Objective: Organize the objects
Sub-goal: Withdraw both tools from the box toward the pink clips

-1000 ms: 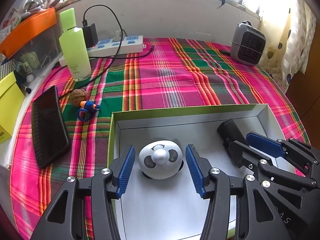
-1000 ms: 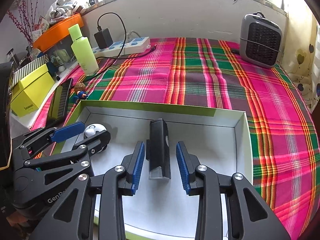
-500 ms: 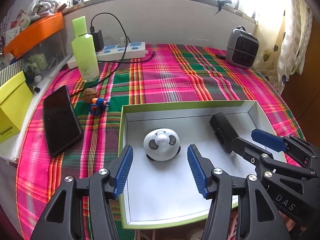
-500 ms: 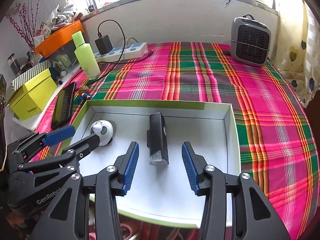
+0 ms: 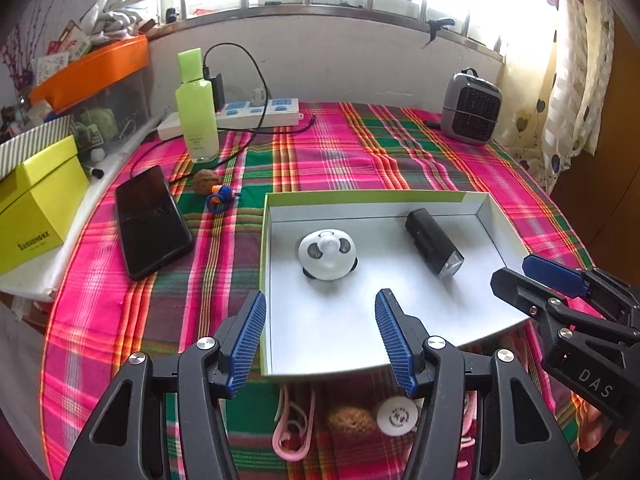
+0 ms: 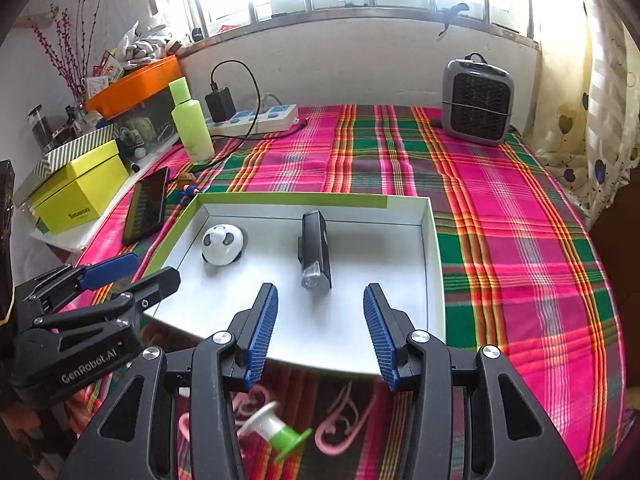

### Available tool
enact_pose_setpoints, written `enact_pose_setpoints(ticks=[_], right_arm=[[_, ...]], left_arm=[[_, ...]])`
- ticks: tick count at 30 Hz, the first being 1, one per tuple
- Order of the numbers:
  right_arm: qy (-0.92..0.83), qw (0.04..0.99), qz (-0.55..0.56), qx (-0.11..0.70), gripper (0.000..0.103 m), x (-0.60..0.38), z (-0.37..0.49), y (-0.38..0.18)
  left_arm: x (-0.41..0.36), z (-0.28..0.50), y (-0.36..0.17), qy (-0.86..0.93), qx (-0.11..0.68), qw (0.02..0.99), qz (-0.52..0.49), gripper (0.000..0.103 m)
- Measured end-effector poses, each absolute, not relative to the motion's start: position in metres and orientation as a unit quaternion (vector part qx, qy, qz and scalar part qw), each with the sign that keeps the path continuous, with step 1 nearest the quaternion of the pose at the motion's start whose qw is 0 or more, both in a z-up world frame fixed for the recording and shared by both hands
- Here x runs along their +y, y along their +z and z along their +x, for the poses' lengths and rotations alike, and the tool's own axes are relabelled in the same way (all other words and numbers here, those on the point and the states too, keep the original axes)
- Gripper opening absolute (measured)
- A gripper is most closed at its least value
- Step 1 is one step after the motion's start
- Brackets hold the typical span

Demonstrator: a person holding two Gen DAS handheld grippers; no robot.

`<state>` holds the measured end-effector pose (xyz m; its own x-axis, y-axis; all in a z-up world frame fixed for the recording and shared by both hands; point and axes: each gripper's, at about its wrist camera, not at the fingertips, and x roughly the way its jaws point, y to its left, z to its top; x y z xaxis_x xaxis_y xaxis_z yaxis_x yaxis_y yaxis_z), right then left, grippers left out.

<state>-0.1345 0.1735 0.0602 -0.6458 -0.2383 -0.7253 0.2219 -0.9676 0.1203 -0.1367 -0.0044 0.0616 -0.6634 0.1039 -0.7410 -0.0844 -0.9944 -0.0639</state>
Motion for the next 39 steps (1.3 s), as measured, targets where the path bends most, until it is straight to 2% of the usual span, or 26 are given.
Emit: enact_pose_setpoints(ticks=[23,39], right_arm=[[-0.913,0.127,0.387,-0.014,0.046,0.18,-0.075,0.052],[-0.912,0.107,0.395,-0.029,0.046,0.205,-0.055,0.038]], left_arm=[[-0.036,-0.071,0.043,0.909,-0.045,0.049,-0.411,0.057],[-0.033,-0.068,0.017,0.895,-0.052,0.055,-0.441,0.057]])
